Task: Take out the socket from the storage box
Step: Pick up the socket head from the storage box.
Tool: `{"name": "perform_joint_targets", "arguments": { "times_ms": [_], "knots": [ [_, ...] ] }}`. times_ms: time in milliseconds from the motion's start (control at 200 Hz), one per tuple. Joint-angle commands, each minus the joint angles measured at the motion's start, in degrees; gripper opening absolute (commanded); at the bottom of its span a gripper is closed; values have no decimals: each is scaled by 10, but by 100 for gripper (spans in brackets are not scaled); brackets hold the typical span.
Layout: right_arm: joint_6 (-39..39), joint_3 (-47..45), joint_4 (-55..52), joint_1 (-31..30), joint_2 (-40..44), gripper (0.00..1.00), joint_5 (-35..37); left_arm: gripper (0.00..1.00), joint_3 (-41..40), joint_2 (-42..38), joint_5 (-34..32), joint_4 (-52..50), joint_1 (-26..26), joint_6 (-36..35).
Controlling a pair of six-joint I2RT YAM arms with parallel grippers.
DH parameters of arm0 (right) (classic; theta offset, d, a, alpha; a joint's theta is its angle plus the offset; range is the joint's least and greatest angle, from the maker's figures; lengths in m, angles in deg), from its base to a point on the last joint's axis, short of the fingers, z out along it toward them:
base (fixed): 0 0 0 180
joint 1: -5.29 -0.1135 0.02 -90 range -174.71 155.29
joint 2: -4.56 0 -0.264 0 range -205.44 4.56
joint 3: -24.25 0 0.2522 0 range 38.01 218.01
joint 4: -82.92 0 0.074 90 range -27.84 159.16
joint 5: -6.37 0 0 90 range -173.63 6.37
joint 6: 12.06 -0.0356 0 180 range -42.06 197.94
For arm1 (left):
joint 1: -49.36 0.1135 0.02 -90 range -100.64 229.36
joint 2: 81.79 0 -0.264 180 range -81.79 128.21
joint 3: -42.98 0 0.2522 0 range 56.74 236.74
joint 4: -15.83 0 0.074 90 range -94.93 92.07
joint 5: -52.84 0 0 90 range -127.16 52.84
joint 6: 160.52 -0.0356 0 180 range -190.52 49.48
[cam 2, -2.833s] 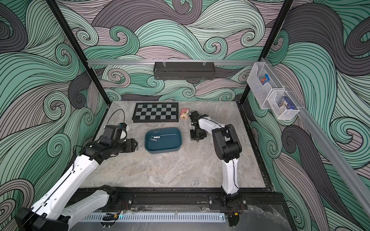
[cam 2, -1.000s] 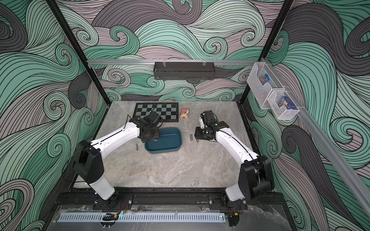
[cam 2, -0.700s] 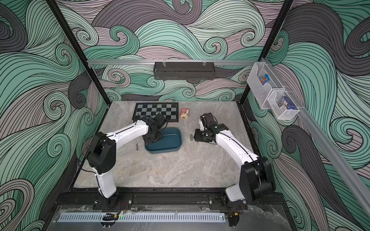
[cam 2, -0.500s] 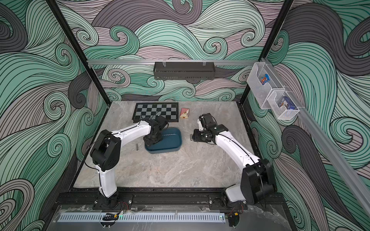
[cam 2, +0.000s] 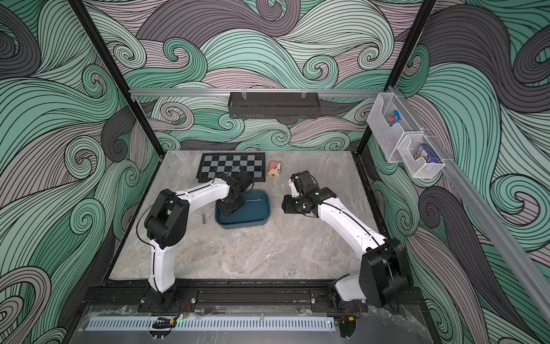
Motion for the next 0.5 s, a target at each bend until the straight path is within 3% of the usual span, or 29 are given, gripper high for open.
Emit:
{"name": "perform_joint_targets", "arguments": {
  "times_ms": [0, 495],
  "knots": [
    [0, -6, 6, -3, 9, 44, -4, 59, 9, 2, -21, -8, 6, 10],
    [0, -6, 6, -3, 5, 44, -12, 51, -4, 24, -5, 8, 34, 33]
  ]
}}
